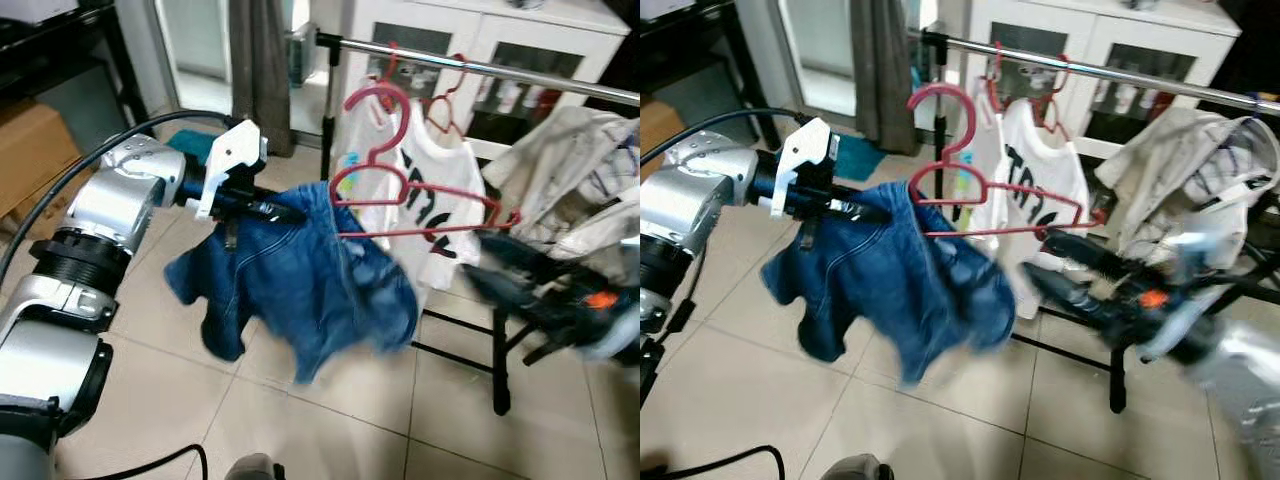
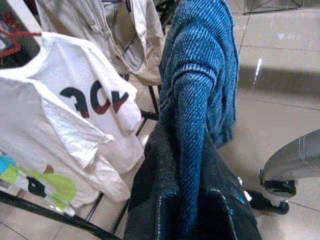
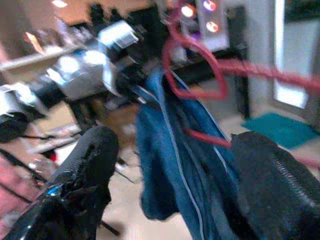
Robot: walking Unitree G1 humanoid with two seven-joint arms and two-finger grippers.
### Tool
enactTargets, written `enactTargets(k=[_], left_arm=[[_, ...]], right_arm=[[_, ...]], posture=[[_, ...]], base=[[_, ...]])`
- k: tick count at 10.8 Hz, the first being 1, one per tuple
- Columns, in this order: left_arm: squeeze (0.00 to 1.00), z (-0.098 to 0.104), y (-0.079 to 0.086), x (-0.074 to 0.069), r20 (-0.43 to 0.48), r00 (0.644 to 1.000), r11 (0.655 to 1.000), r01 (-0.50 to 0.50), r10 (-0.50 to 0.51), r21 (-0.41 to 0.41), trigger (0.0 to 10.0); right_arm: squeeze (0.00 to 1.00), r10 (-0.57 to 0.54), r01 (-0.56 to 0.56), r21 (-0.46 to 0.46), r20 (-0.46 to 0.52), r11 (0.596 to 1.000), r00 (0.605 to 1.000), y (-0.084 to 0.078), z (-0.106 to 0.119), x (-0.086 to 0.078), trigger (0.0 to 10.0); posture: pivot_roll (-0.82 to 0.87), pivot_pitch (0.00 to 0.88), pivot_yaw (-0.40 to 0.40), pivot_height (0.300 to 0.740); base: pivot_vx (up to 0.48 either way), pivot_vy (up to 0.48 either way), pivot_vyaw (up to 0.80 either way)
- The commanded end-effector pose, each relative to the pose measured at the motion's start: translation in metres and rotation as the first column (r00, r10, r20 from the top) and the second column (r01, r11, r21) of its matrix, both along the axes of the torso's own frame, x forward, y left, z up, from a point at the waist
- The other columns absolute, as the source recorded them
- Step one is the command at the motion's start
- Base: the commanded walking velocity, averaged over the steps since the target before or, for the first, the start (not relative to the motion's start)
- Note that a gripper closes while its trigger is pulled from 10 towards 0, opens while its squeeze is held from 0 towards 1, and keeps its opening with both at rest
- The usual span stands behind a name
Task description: Hang hanger
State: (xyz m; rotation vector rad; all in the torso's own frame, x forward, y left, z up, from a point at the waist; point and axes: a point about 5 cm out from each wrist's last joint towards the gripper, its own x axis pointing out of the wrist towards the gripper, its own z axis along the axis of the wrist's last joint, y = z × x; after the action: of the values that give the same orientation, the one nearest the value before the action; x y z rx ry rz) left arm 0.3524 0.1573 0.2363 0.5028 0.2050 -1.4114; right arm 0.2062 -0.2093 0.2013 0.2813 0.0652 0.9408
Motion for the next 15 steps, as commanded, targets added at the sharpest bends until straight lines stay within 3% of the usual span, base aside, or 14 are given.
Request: enactTargets(k=[1,2,4,5,7,9,11,12,13,14,15], left_arm=[[0.00,0.022,-0.005,0.001,0.075,0.997,0.999,0.018,-0.016,-0.039,0.0],[0.00,0.026,-0.007,0.001,0.094,0.995,0.999,0.021,-0.016,-0.046,0.0],[0.00,0.040,-0.006,0.001,0.140,0.990,0.998,0.013,-0.003,-0.069,0.0],[0.00,0.042,-0.006,0.000,0.149,0.989,0.997,0.011,-0.001,-0.072,0.0],[0.00,0.044,-0.008,-0.005,0.170,0.985,0.996,0.024,-0.010,-0.082,0.0],[0.00,0.047,-0.012,-0.009,0.190,0.981,0.994,0.049,-0.029,-0.096,0.0],[0.00,0.051,-0.014,-0.012,0.209,0.977,0.993,0.056,-0.033,-0.106,0.0],[0.00,0.054,-0.014,-0.012,0.222,0.975,0.992,0.053,-0.027,-0.114,0.0],[0.00,0.059,-0.014,-0.013,0.236,0.972,0.991,0.052,-0.021,-0.125,0.0],[0.00,0.062,-0.015,-0.014,0.243,0.970,0.990,0.052,-0.019,-0.132,0.0],[0.00,0.064,-0.015,-0.014,0.249,0.968,0.990,0.049,-0.015,-0.132,0.0]], right_arm=[[1.00,-0.040,0.040,-0.064,-0.002,0.997,0.999,0.003,-0.007,0.004,10.0],[1.00,-0.067,0.060,-0.137,-0.042,0.989,0.997,0.011,-0.022,0.008,10.0],[1.00,-0.332,0.247,-0.355,-0.202,0.902,0.922,0.022,-0.069,0.041,10.0],[1.00,-0.353,0.251,-0.426,-0.179,0.869,0.918,0.026,-0.078,0.046,10.0],[1.00,-0.430,0.304,-0.475,-0.184,0.826,0.884,0.029,-0.083,0.058,10.0],[1.00,-0.489,0.354,-0.482,-0.189,0.802,0.851,0.022,-0.083,0.068,10.0],[1.00,-0.455,0.280,-0.499,-0.273,0.820,0.848,0.026,-0.093,0.068,10.0],[0.00,-0.444,0.244,-0.501,-0.330,0.830,0.833,0.027,-0.105,0.067,9.6],[0.00,-0.483,0.265,-0.500,-0.378,0.825,0.789,0.023,-0.119,0.069,4.1],[0.00,-0.510,0.289,-0.497,-0.397,0.818,0.763,0.019,-0.127,0.071,0.0],[0.00,-0.528,0.304,-0.497,-0.409,0.813,0.744,0.015,-0.131,0.072,0.0]], posture=[[0.05,0.001,-0.012,0.740],[0.05,0.001,-0.011,0.740],[0.05,0.003,-0.017,0.740],[0.06,0.004,-0.028,0.740],[0.05,0.004,-0.053,0.740],[0.05,0.002,-0.073,0.740],[0.05,0.000,-0.085,0.740],[0.05,0.000,-0.092,0.740],[0.06,0.000,-0.095,0.740],[0.06,0.000,-0.096,0.740],[0.06,0.000,-0.098,0.740]], base=[[0.000,0.000,0.00],[0.000,0.000,0.00],[0.000,0.000,0.00],[0.000,0.000,0.00],[0.000,0.000,0.00],[0.000,0.000,0.00],[0.000,0.000,0.00],[0.000,0.000,0.00],[0.000,0.000,0.00],[0.000,0.000,0.00],[0.000,0.000,0.00]])
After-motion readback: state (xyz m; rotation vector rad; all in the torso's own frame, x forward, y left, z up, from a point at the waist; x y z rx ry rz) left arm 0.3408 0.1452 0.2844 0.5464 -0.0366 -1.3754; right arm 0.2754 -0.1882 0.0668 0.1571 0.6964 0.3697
